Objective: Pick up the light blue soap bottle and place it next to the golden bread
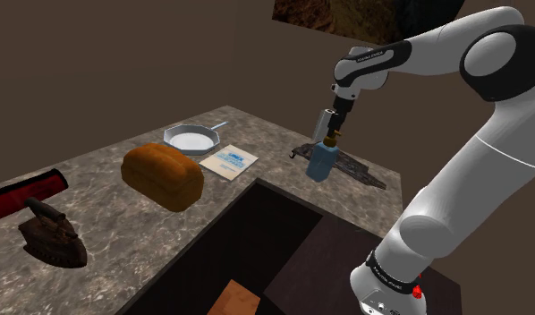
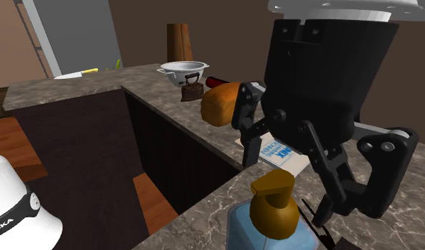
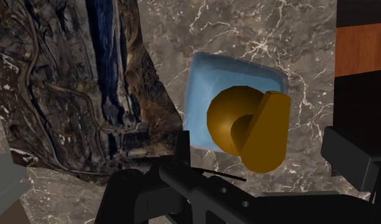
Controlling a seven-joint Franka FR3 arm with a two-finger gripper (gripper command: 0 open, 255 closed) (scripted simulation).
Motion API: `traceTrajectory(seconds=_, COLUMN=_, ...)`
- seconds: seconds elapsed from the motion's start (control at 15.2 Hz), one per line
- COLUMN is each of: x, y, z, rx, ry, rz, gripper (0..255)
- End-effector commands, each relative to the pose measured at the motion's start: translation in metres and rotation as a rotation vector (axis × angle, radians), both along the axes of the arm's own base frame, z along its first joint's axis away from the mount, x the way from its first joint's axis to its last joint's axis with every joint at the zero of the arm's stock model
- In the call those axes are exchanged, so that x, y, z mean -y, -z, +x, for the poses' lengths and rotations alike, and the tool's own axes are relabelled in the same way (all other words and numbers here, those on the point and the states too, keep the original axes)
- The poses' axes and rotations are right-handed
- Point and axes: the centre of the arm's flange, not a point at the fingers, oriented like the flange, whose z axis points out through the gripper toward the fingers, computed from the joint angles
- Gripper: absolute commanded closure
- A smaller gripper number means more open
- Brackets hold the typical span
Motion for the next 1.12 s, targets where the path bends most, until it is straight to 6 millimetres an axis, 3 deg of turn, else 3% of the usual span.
traceTrajectory(seconds=0.0, x=0.000, y=0.001, z=0.000, rx=0.000, ry=0.000, rz=0.000, gripper=0)
traceTrajectory(seconds=0.26, x=0.000, y=0.001, z=0.000, rx=0.000, ry=0.000, rz=0.000, gripper=0)
traceTrajectory(seconds=0.33, x=0.000, y=0.001, z=0.000, rx=0.000, ry=0.000, rz=0.000, gripper=255)
traceTrajectory(seconds=0.92, x=0.000, y=0.001, z=0.000, rx=0.000, ry=0.000, rz=0.000, gripper=255)
traceTrajectory(seconds=1.06, x=0.000, y=-0.009, z=0.000, rx=0.000, ry=0.000, rz=0.000, gripper=255)
